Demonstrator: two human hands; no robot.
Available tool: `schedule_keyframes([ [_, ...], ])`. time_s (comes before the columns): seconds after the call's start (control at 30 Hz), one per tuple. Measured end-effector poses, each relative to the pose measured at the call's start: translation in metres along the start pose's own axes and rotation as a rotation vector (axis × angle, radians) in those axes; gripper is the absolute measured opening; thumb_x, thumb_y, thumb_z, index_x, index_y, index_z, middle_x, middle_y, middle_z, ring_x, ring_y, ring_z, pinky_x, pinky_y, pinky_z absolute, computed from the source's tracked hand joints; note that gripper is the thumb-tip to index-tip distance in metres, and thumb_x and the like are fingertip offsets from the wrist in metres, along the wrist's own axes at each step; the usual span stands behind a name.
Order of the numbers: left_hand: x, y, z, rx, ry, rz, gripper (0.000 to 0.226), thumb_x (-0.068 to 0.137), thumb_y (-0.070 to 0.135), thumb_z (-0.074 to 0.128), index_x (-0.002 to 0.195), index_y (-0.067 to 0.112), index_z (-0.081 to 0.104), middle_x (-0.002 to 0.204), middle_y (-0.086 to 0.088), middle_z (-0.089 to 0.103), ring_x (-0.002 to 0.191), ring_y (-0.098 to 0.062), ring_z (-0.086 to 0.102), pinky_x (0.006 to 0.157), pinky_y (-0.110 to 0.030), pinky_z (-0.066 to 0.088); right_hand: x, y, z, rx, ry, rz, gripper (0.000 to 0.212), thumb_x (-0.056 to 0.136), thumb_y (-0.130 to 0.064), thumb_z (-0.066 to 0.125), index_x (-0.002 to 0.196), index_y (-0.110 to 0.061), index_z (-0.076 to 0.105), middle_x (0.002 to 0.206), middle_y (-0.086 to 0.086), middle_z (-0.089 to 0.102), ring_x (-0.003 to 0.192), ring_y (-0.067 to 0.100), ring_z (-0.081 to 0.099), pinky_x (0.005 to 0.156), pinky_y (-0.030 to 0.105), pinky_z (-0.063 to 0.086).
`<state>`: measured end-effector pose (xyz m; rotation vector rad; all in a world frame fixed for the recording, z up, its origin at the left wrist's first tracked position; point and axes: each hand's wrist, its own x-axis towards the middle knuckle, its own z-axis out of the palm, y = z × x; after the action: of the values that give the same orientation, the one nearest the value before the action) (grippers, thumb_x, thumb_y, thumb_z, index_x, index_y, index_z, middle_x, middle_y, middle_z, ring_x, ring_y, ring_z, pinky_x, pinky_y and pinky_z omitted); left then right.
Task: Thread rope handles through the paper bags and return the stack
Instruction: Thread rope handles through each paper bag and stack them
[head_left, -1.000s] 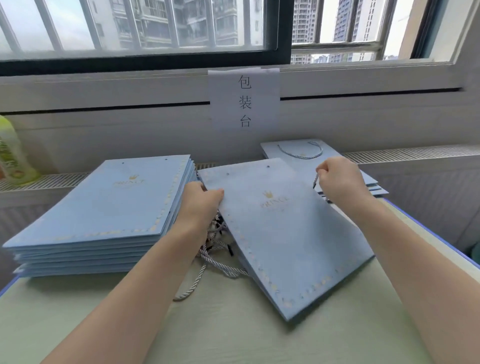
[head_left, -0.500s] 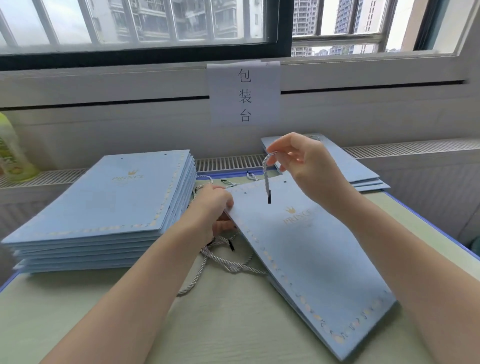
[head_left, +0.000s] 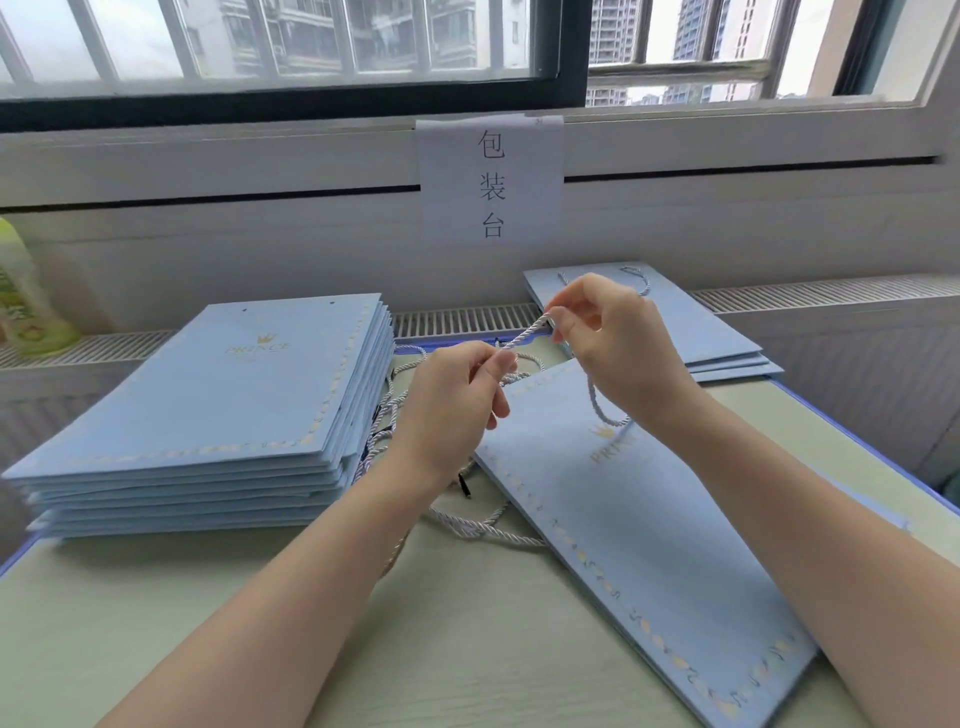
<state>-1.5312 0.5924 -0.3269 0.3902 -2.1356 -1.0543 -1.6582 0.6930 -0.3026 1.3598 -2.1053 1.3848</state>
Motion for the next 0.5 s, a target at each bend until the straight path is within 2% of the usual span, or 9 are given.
schedule_keyframes([
  [0.1, 0.001, -0.004, -0.002, 0.054, 0.020, -0.020, 0.023, 0.097, 0.017, 0.050, 0.078, 0.016, 0.063, 0.053, 0.004, 0.056, 0.044, -0.010, 0.047, 0.054, -0.027, 0.042, -0.001, 0.006, 0.003, -0.138, 0.012, -0.006, 0.011, 0.093, -0.012, 0.054, 0.098, -0.010, 0.064, 0.085, 0.002, 0.068, 0.077, 0.015, 0.058, 0.074, 0.032, 0.048],
  [0.13, 0.001, -0.004, -0.001, 0.090, 0.024, -0.015, 0.022, 0.097, 0.018, 0.051, 0.079, 0.016, 0.064, 0.054, 0.004, 0.056, 0.046, -0.011, 0.048, 0.057, -0.030, 0.044, -0.001, 0.007, 0.004, -0.173, -0.009, -0.034, 0.013, 0.092, -0.012, 0.054, 0.101, -0.010, 0.065, 0.091, 0.001, 0.067, 0.080, 0.012, 0.055, 0.076, 0.028, 0.047],
  [0.2, 0.000, -0.007, -0.001, 0.203, 0.037, 0.002, 0.019, 0.096, 0.023, 0.054, 0.080, 0.020, 0.065, 0.057, 0.006, 0.058, 0.054, -0.014, 0.053, 0.064, -0.035, 0.047, -0.002, 0.004, 0.005, -0.148, -0.112, -0.110, 0.017, 0.092, -0.016, 0.057, 0.106, -0.012, 0.065, 0.099, 0.000, 0.066, 0.088, 0.008, 0.053, 0.076, 0.010, 0.041],
  [0.27, -0.002, -0.009, -0.002, 0.281, 0.055, 0.037, 0.018, 0.093, 0.031, 0.057, 0.084, 0.023, 0.069, 0.060, 0.007, 0.059, 0.063, -0.016, 0.057, 0.064, -0.036, 0.048, -0.006, -0.001, 0.010, -0.029, -0.277, -0.102, 0.019, 0.092, -0.022, 0.059, 0.109, -0.014, 0.064, 0.099, -0.004, 0.066, 0.092, 0.008, 0.057, 0.077, 0.004, 0.038],
  [0.33, -0.003, -0.011, -0.002, 0.334, 0.061, 0.070, 0.021, 0.092, 0.039, 0.057, 0.091, 0.025, 0.073, 0.061, 0.008, 0.055, 0.064, -0.016, 0.052, 0.058, -0.032, 0.041, -0.011, -0.003, 0.015, 0.035, -0.372, -0.050, 0.014, 0.090, -0.020, 0.061, 0.103, -0.015, 0.066, 0.088, -0.006, 0.068, 0.085, 0.009, 0.063, 0.079, 0.016, 0.047],
  [0.4, -0.002, -0.014, 0.000, 0.421, 0.054, 0.059, 0.022, 0.091, 0.040, 0.057, 0.093, 0.024, 0.073, 0.072, 0.006, 0.059, 0.073, -0.017, 0.051, 0.061, -0.031, 0.038, -0.013, -0.001, 0.018, 0.037, -0.381, -0.017, 0.007, 0.089, -0.013, 0.062, 0.093, -0.013, 0.068, 0.079, -0.002, 0.069, 0.076, 0.012, 0.063, 0.077, 0.028, 0.051],
  [0.5, 0.002, -0.020, 0.001, 0.508, 0.028, -0.034, 0.020, 0.092, 0.031, 0.057, 0.104, 0.020, 0.069, 0.099, -0.001, 0.066, 0.099, -0.023, 0.056, 0.081, -0.036, 0.046, -0.011, 0.005, 0.019, -0.009, -0.366, -0.010, 0.008, 0.088, -0.010, 0.063, 0.090, -0.010, 0.070, 0.078, 0.001, 0.067, 0.072, 0.013, 0.059, 0.074, 0.025, 0.047],
])
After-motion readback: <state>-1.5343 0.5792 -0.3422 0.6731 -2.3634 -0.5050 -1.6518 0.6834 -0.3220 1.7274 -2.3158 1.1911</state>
